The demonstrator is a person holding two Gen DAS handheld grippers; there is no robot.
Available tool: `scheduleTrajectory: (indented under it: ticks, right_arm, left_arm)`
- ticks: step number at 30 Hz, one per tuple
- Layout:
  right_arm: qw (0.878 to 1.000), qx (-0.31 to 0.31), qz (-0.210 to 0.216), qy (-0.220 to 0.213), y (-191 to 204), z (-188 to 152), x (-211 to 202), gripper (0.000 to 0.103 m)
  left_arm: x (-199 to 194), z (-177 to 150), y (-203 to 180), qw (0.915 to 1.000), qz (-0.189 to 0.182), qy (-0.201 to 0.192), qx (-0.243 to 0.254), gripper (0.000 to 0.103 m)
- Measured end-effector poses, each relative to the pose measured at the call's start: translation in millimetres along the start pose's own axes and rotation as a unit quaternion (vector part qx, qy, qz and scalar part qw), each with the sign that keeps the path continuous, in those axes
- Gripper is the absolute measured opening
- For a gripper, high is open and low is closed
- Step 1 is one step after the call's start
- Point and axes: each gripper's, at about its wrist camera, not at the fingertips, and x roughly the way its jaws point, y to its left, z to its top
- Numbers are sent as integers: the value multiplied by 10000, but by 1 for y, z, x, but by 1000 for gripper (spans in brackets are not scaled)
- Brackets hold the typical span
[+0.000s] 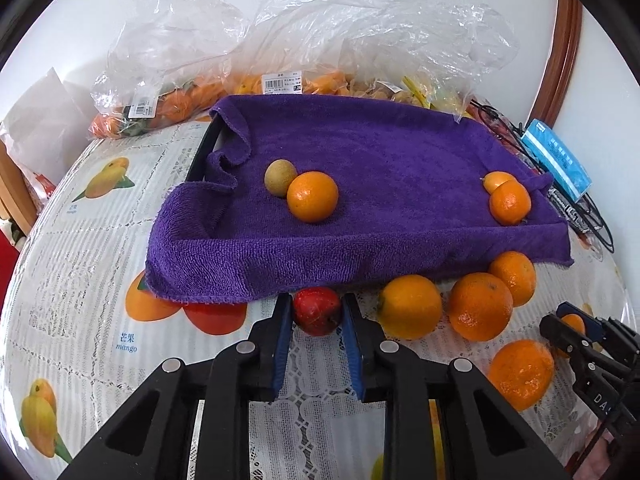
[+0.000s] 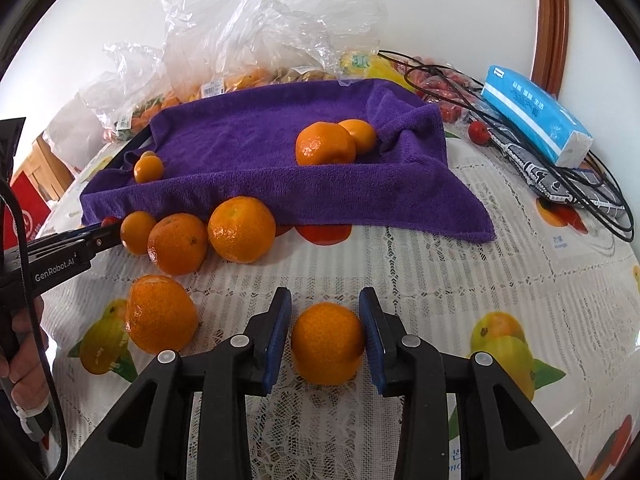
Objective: Organize fruits
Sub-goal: 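Close the left tool on the red fruit while the right tool closes on the orange, then lift and carry the red fruit with the left tool while the right carries its orange over the towel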
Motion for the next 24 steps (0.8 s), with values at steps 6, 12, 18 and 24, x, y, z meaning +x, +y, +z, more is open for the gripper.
scheduleTrajectory:
  ticks: [6,12,18,24]
  right_arm:
    - [10000,60,-56,-35,-2,1,-2,32]
    - [9999,13,-76,-105,6,1,-13,32]
    - [9989,-124,-164,-427,13,15,-38,32]
    - [9973,-99,-279,-668,13,47,-44,32]
  left_arm:
    - [-5,2,7,9997,-178,-58,-131,23]
    - [-14,-3,3,9995,-305,-85,-24,23]
    - [-26,-7,-1,9992,-365,-152,38,23]
    - [-48,9,1,9987,-290,-427,47,23]
